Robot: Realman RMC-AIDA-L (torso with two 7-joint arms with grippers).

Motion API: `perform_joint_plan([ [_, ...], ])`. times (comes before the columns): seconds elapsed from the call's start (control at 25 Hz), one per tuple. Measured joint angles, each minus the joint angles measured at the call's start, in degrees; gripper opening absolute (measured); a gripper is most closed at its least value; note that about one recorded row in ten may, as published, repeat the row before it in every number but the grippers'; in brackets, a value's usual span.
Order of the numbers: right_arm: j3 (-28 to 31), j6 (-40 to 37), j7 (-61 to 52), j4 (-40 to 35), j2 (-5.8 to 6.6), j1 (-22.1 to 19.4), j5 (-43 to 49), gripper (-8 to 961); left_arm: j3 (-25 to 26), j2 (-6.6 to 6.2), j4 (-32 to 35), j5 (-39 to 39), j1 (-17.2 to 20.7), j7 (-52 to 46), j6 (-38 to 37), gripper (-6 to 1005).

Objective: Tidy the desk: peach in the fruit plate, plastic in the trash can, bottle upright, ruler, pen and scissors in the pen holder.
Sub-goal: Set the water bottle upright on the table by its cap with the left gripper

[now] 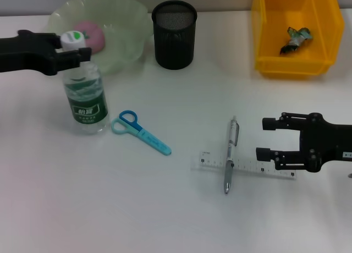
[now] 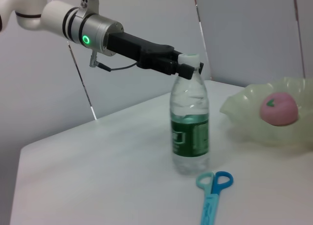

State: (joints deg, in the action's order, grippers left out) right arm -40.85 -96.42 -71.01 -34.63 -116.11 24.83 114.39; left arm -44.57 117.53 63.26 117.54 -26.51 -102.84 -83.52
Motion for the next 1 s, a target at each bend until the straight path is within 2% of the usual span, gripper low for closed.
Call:
perform_joint_plan([
  [0.32, -0.11, -0.25, -0.22, 0.0, -0.24, 0.37, 0.06, 760, 1.8, -0.36, -0.54, -6.68, 3.65, 5.9, -0.52, 495],
  [0.48, -0.11, -0.6, -0.55, 0.0, -0.32, 0.56, 0.03, 760, 5.46, 0.29, -2.8, -8.73, 4.36, 11.35, -0.25, 501],
  [0.6, -0.11, -0.97, -0.7, 0.0, -0.38, 0.68, 0.01, 759, 7.62, 0.5, -6.07, -10.59, 4.43, 15.39, 0.15, 506],
  [0.64, -0.11, -0.97, -0.71, 0.0, -0.38, 0.72, 0.0, 759, 8.6, 0.52, -9.22, -12.61, 4.4, 18.63, 1.18, 508],
  [0.76, -0.11, -0.97, -0.71, 0.0, -0.38, 0.78, 0.01, 759, 9.08, 0.53, -13.37, -15.92, 4.36, 23.12, 2.87, 513],
  [1.0, -0.11, -0.97, -0.7, 0.0, -0.47, 0.78, 0.05, 759, 9.17, 0.56, -17.02, -17.21, 3.98, 26.51, 5.55, 522],
])
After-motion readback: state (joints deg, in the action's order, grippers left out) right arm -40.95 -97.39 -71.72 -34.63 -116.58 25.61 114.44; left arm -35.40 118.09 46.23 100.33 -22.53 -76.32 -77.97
